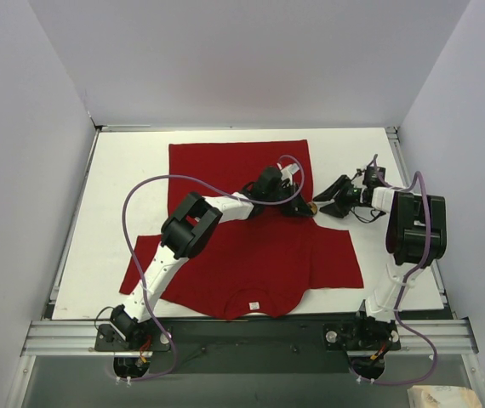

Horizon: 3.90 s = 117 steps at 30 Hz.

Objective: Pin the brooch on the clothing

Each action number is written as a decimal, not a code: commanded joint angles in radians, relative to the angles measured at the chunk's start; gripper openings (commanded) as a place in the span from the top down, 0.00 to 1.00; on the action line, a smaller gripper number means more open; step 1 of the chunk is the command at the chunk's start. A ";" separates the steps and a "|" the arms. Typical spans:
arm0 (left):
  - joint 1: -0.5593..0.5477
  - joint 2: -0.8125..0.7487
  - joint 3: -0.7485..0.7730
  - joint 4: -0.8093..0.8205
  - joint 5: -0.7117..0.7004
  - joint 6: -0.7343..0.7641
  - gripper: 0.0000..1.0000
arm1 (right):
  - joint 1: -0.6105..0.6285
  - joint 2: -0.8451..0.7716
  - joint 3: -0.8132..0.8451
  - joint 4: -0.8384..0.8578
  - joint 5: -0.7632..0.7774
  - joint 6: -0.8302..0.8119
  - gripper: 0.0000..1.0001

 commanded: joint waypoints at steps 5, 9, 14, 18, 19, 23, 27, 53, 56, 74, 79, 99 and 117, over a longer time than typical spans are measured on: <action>0.005 -0.005 0.002 0.102 0.061 -0.024 1.00 | 0.027 0.035 0.014 0.048 -0.043 0.012 0.57; 0.005 0.005 0.015 0.095 0.064 -0.031 1.00 | 0.027 0.019 0.005 0.057 -0.060 0.017 0.70; 0.007 0.006 0.016 0.081 0.058 -0.025 1.00 | 0.024 -0.036 -0.012 0.060 -0.053 0.021 0.99; 0.007 -0.005 0.025 0.070 0.056 -0.005 0.91 | 0.022 -0.068 -0.020 0.060 -0.051 0.020 1.00; 0.007 -0.010 0.027 0.067 0.059 -0.002 0.90 | 0.022 -0.074 -0.017 0.055 -0.054 0.020 1.00; 0.010 -0.033 0.021 0.081 0.065 0.007 0.99 | 0.015 -0.107 -0.024 0.045 -0.043 0.020 1.00; 0.016 -0.060 -0.001 0.140 0.119 0.002 1.00 | -0.002 -0.156 -0.046 0.045 -0.028 0.015 0.75; 0.024 -0.016 0.007 0.252 0.168 -0.071 1.00 | 0.001 -0.114 -0.162 0.256 -0.163 0.086 0.65; 0.024 -0.008 0.010 0.266 0.179 -0.081 0.99 | -0.002 -0.101 -0.190 0.349 -0.184 0.142 0.79; 0.031 -0.120 -0.096 0.223 0.136 0.025 0.09 | -0.019 -0.261 -0.192 0.226 -0.088 0.081 1.00; 0.054 -0.214 -0.189 0.278 0.090 0.034 0.06 | -0.019 -0.343 -0.144 0.096 -0.048 0.008 1.00; 0.068 -0.884 -0.541 -0.229 -0.528 0.586 0.03 | 0.231 -0.443 0.035 -0.120 0.044 -0.100 1.00; -0.332 -1.085 -0.826 -0.173 -1.088 0.961 0.03 | 0.365 -0.373 0.071 -0.066 -0.099 0.055 1.00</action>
